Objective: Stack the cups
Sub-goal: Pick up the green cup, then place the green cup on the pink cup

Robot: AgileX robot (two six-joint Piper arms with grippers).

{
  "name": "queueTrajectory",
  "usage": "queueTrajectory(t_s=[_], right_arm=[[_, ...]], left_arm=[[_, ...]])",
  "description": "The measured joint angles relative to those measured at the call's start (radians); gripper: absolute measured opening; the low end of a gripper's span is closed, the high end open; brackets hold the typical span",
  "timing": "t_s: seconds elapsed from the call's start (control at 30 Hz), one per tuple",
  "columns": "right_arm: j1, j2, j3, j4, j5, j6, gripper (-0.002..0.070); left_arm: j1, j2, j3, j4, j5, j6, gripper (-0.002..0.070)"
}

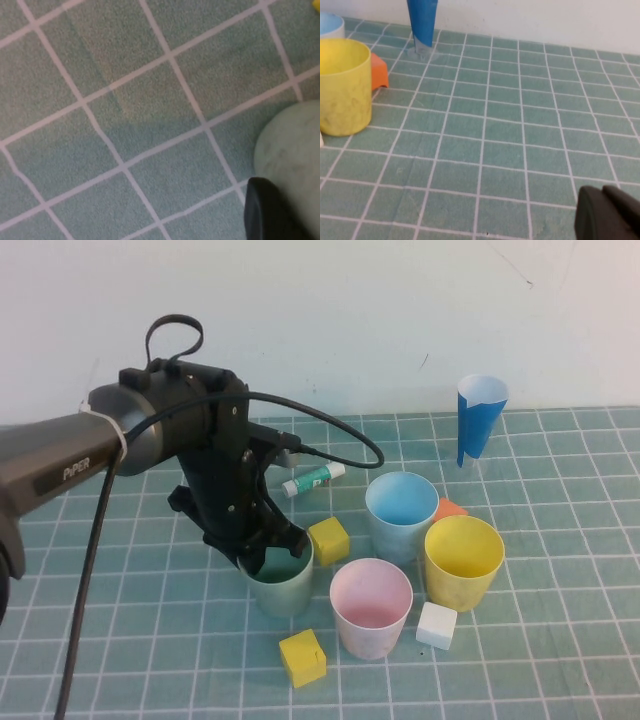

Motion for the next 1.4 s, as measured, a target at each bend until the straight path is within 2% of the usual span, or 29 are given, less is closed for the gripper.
queueTrajectory(t_s=[0.13,0.4,0.57,0.67,0.77,0.9,1.13,1.4], right_arm=[[0.0,0.0,0.0,0.0,0.0,0.0,-0.0002],[0.0,0.0,0.0,0.0,0.0,0.0,-0.0002],[0.0,0.0,0.0,0.0,0.0,0.0,-0.0002],[0.0,0.0,0.0,0.0,0.0,0.0,-0.0002],[0.0,0.0,0.0,0.0,0.0,0.0,-0.0002],[0.0,0.0,0.0,0.0,0.0,0.0,-0.0002],[0.0,0.0,0.0,0.0,0.0,0.0,-0.0002],[0.0,0.0,0.0,0.0,0.0,0.0,-0.0002]], left_arm=[[0.0,-0.006,0.0,0.022,-0.004,-0.002,0.0013],[0.0,-0.207,0.0,0.024,0.094,-0.002,0.0006],[0.0,-0.355,0.0,-0.11,0.153,0.043,0.0006],[0.0,-0.384,0.0,-0.22,0.169,0.105,0.0006],[-0.01,-0.384,0.0,-0.263,0.176,0.124,0.0006],[-0.064,-0.368,0.0,-0.235,0.169,0.13,0.0006],[-0.215,-0.335,0.0,-0.107,0.059,0.104,0.0006],[-0.232,-0.246,0.0,-0.037,0.024,0.065,0.0006]])
